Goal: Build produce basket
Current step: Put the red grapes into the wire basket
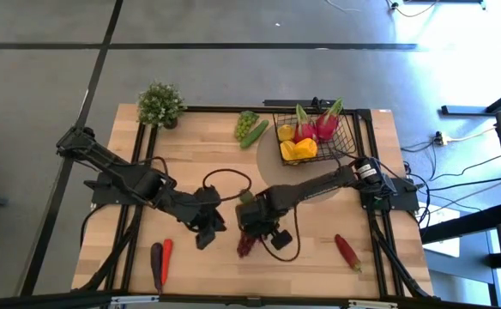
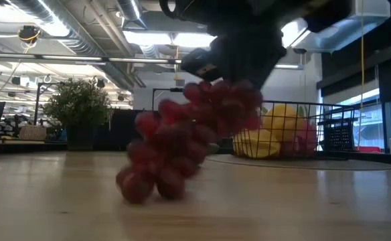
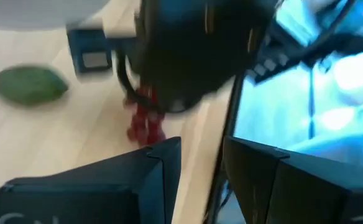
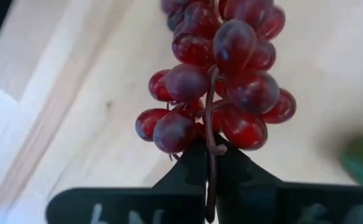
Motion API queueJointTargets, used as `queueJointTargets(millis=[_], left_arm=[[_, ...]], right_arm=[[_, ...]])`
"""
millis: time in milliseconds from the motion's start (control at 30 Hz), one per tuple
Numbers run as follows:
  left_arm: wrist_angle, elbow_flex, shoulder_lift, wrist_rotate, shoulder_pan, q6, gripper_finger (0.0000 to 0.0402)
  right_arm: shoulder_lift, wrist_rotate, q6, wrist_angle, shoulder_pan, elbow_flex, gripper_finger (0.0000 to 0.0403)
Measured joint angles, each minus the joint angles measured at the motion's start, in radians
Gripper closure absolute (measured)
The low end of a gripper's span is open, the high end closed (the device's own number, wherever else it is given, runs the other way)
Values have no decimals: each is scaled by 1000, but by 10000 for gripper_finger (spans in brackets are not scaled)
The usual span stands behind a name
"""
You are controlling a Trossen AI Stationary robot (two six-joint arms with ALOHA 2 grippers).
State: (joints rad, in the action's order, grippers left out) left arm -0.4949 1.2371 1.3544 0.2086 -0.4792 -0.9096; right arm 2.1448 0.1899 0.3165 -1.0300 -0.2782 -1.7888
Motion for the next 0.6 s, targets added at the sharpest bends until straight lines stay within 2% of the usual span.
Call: queueJointTargets(millis=[133, 267, 433, 600], left_arm=[[-65, 0, -67, -8, -34, 4, 292], [-115, -1, -131, 11, -67, 27, 292], [-129, 0, -199, 62, -83, 113, 292], [-127, 0, -230, 67, -84, 254, 292]], right_arm=[[0, -26, -54, -118, 44, -77, 403], [0, -122, -100, -254, 76, -154, 403], [-1, -201, -168, -408, 100, -266, 403], [-2, -284, -264, -522, 112, -368, 403]])
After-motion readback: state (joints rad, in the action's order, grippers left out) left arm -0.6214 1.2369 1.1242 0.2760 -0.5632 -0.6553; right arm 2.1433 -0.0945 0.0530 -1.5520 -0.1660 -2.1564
